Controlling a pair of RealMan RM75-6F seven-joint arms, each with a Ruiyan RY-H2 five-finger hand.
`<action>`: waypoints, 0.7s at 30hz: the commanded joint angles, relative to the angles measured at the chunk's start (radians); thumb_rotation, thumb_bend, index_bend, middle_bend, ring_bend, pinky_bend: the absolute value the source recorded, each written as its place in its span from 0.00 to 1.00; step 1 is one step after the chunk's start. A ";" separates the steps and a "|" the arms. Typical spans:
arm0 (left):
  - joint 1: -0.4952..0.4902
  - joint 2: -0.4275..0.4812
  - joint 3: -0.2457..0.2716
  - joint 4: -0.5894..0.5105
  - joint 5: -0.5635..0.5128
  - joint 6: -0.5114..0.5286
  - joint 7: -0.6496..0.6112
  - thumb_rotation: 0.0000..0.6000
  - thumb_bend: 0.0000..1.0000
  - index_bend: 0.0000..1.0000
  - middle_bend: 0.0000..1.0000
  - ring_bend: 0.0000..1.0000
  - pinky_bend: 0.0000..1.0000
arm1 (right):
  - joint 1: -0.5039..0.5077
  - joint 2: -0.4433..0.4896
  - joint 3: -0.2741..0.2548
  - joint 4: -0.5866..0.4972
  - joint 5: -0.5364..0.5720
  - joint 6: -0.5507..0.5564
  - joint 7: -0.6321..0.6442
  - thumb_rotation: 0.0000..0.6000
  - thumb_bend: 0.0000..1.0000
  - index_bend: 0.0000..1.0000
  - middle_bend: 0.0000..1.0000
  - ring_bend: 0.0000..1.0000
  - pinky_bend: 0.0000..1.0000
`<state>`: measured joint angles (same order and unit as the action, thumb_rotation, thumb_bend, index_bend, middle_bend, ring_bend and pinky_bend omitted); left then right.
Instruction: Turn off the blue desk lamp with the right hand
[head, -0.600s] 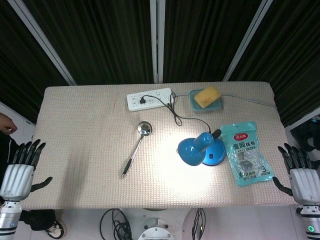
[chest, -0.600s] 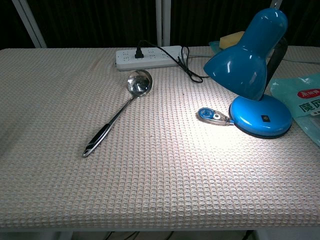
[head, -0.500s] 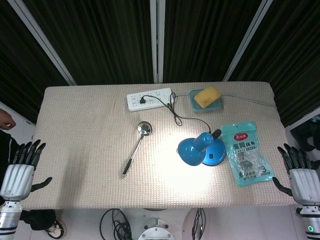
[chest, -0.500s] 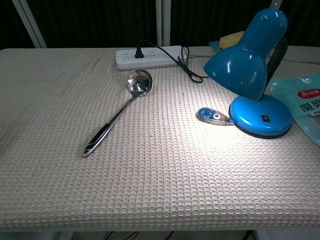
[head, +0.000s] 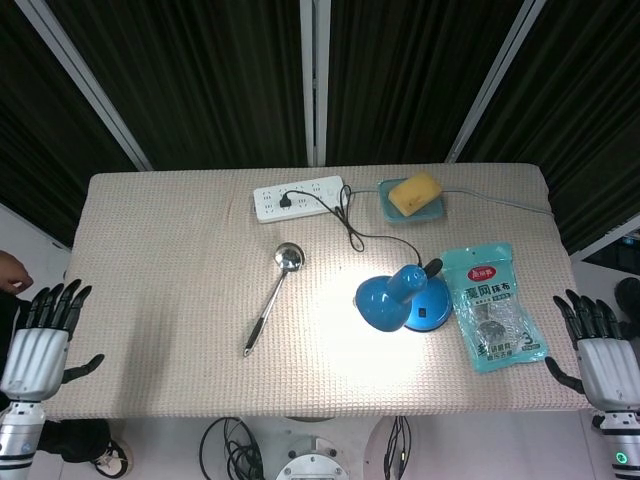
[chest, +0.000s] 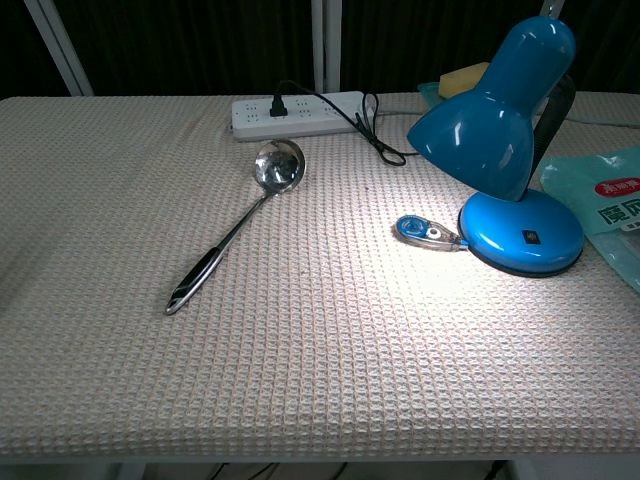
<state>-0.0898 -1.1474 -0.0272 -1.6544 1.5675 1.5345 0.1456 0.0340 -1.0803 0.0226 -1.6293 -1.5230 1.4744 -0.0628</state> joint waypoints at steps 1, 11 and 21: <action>-0.004 -0.003 0.001 0.003 -0.006 -0.012 -0.003 1.00 0.03 0.00 0.00 0.00 0.00 | 0.008 0.011 -0.005 -0.005 0.006 -0.022 -0.010 1.00 0.18 0.00 0.01 0.01 0.02; -0.005 -0.018 0.005 0.015 -0.005 -0.018 0.001 1.00 0.03 0.00 0.00 0.00 0.00 | 0.059 0.007 -0.011 -0.029 -0.029 -0.088 -0.005 1.00 0.20 0.00 0.97 0.90 0.87; 0.002 -0.018 0.012 0.022 -0.011 -0.019 -0.010 1.00 0.03 0.00 0.00 0.00 0.00 | 0.162 -0.051 -0.006 -0.092 0.022 -0.271 -0.167 1.00 0.61 0.00 1.00 0.96 0.92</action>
<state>-0.0880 -1.1655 -0.0156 -1.6341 1.5581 1.5155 0.1377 0.1658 -1.1063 0.0124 -1.7046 -1.5226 1.2447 -0.1878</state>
